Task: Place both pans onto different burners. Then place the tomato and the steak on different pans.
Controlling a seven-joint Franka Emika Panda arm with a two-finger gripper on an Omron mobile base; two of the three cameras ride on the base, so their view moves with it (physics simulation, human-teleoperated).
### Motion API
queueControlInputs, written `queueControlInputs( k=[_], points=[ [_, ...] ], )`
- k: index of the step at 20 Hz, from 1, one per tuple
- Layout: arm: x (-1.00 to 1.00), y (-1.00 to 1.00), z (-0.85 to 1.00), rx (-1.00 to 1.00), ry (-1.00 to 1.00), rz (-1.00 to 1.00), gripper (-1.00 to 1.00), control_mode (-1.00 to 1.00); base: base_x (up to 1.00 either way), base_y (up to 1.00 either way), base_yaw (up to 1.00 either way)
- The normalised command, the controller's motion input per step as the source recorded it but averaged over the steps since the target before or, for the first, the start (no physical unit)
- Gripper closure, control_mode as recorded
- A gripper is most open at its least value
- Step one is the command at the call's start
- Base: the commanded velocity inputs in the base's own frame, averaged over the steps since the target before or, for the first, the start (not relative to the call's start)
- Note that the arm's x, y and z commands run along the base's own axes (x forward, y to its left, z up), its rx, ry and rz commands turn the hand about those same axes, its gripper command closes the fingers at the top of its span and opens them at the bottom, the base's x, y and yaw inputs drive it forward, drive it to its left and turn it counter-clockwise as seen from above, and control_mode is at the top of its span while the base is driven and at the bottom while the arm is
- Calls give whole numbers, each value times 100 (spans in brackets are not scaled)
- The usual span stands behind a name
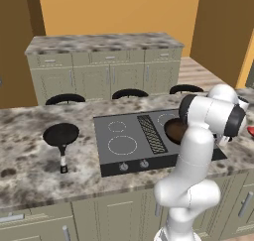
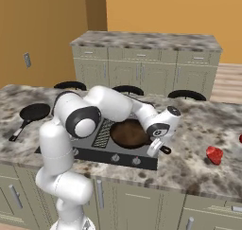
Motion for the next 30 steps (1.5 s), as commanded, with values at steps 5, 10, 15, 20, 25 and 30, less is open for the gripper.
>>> queueControlInputs(
  k=[5, 10, 15, 20, 25, 30],
  points=[
    [4, 0, 0, 0, 0, 0, -100, -100, 0, 0, 0],
    [6, 0, 0, 0, 0, 0, -100, -100, 0, 0, 0],
    [4, -4, 12, 1, 0, 0, -100, -100, 0, 0, 0],
    [-1, -39, 60, 3, 0, -14, -100, -100, 0, 0, 0],
    [0, -52, 38, 0, 3, -41, -100, -100, 0, 0, 0],
    [-2, -53, 13, 0, 10, -50, -100, -100, 0, 0, 0]
  ],
)
